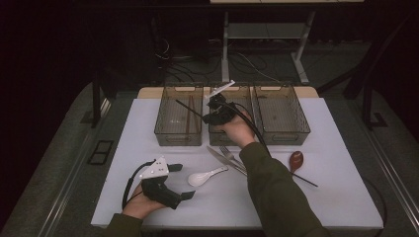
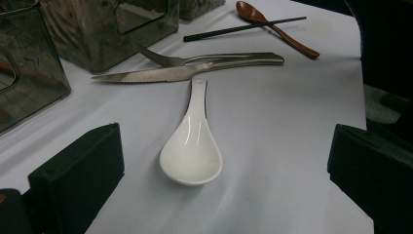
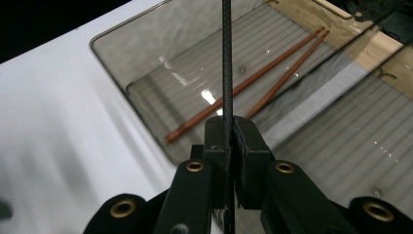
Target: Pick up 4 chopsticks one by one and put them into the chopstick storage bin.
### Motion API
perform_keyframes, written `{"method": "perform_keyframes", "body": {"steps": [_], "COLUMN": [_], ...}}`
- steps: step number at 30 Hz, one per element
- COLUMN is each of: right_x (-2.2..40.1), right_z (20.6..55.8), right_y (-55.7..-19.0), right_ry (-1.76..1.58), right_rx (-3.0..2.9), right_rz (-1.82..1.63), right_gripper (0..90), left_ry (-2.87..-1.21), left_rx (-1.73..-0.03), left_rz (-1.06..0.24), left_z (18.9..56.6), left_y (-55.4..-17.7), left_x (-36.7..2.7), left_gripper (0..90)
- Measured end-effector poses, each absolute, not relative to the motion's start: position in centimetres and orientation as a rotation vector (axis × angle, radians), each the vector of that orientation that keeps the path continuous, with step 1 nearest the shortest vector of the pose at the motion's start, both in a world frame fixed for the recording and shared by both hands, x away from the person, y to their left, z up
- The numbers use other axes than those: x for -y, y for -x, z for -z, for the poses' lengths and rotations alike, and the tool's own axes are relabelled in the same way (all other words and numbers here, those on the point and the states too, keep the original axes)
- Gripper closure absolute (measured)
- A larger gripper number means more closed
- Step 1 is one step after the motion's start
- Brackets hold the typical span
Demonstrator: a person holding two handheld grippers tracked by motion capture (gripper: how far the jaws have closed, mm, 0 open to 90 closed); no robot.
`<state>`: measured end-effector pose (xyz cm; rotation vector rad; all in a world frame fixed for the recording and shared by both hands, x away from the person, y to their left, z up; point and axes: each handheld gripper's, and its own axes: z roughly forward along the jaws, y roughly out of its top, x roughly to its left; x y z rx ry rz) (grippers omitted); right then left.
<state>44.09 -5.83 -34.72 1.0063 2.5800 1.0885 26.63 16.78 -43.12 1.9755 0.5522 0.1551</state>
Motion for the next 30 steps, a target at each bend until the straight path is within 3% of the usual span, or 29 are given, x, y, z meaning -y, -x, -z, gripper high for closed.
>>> {"method": "perform_keyframes", "body": {"steps": [17, 30], "right_x": [0.4, -2.2], "right_z": [36.2, 37.1], "right_y": [-48.2, -48.7], "right_ry": [-1.101, -1.099], "right_rx": [-2.565, -2.588], "right_rz": [-0.974, -0.919], "right_gripper": [85.1, 81.9], "left_ry": [-1.963, -1.953], "left_rx": [-0.545, -0.539], "left_rz": [-0.139, -0.125], "left_z": [43.0, 43.0], "left_y": [-26.5, -26.6], "left_x": [-16.8, -16.7], "left_gripper": [0.0, 0.0]}}
